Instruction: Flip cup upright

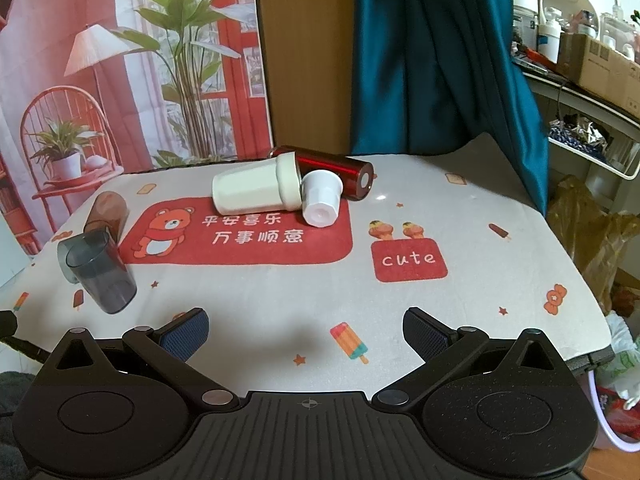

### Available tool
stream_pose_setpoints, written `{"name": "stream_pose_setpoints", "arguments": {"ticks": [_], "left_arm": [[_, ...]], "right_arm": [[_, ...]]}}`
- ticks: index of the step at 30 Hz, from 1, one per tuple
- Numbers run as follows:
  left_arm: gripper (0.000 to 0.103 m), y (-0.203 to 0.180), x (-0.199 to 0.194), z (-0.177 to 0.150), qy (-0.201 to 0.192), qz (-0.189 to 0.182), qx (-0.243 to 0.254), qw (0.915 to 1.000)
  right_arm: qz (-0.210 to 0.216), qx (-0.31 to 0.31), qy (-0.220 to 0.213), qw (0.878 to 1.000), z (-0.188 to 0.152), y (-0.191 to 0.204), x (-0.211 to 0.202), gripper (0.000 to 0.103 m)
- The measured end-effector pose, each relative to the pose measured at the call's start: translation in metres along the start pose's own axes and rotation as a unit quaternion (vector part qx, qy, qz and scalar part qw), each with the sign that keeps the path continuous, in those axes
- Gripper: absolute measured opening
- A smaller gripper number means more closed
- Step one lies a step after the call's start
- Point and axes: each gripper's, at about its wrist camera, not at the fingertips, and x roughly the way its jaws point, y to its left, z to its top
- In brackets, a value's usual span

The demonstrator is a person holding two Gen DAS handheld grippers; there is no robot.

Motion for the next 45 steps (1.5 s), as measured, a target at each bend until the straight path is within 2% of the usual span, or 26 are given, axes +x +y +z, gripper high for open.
{"name": "stream_pose_setpoints", "arguments": {"ticks": [45], "left_arm": [[0.103,0.0017,-0.0003,-0.0004,0.0,0.0,0.0,1.0]], "right_arm": [[0.0,0.001,0.003,1.0,-0.0036,-0.0022,0.0021,0.103]]}}
